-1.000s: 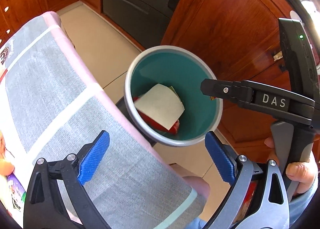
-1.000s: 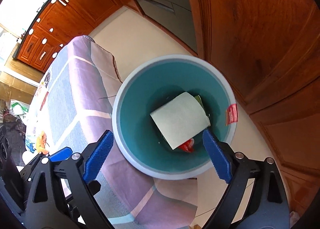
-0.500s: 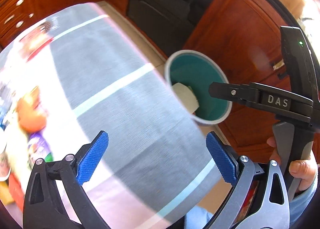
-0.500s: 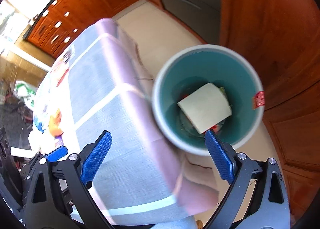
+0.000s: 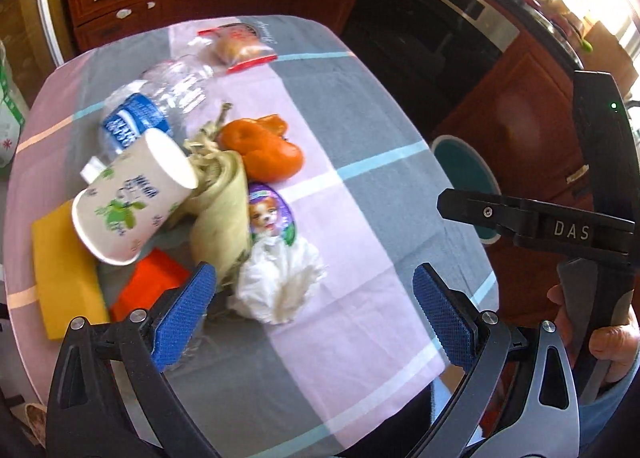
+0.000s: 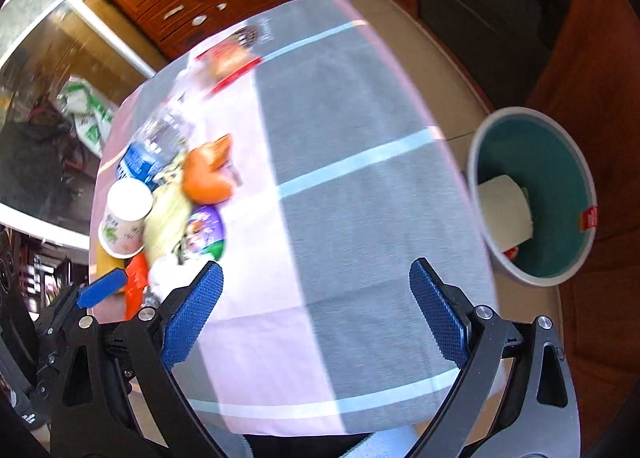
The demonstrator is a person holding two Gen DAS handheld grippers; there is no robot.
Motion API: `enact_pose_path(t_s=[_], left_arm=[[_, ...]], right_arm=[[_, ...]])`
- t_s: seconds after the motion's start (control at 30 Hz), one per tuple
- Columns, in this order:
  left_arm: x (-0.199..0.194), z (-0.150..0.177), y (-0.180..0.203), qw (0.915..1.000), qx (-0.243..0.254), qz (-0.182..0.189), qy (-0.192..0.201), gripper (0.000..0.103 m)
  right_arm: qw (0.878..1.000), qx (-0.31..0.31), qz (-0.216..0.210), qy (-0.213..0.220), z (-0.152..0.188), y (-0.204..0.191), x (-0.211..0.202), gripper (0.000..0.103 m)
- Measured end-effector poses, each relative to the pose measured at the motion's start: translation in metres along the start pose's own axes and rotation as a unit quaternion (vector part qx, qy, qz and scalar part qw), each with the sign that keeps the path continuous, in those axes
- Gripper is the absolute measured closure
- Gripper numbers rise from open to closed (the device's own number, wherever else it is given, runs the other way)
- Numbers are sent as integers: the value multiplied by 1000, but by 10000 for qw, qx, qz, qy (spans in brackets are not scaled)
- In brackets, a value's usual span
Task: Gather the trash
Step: 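Move both open tools back over the table, then grasp the yellow sponge with the left tool while the right tool grasps the paper cup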
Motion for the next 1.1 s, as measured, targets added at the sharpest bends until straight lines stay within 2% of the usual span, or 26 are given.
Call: enact_pose_path(t_s=[0.17,0.33,0.4,0.53,0.67,0.83,0.97,1.0,1.03,1.1], left_arm=[[-31,15,-57,9990,-202,-365,188,4],[-49,31,-115,9949,-443,-859,288,4],[-50,35,-140,9913,-560,-1164,264,4],[-45,41,-174,9864,-854,-1393,161,4],[-32,41,-187,9859,-1067,-1288,45,4],[-10,39,-190,9855,-1000,-1365,-119,4],[2,42,-196,9865,-1073,-1226,-163,5],[0,43,-197,9871,-1130,-1132,-72,10],[-3,45,-198,9872,-1204,-1041,-18,20],[-11,49,-201,9875,-1240,-973,2,30]], right_arm=[[9988,-440,-35,-228,14,-52,12,13],[9974,-583,-116,-406,27,-91,25,13],[9964,-689,-138,-485,32,-105,30,13],[9943,-867,-132,-606,39,-128,40,13],[9936,-916,-91,-660,40,-140,47,13],[9946,-866,-29,-568,30,-146,48,13],[9946,-848,-41,-589,28,-152,50,13],[9945,-849,-72,-615,29,-155,51,13],[9942,-855,-102,-641,31,-159,52,13],[9935,-878,-187,-693,33,-166,53,13]])
Point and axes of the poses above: each gripper's, at about its wrist camera, not at the fingertips, and x roughly the way its jaws point, y to its right, z to its underside, the point moved 6 cm from there along x, roughly the way its jaws point, and after that the axes turned 10 degrees about y, right-handed, at the moved point
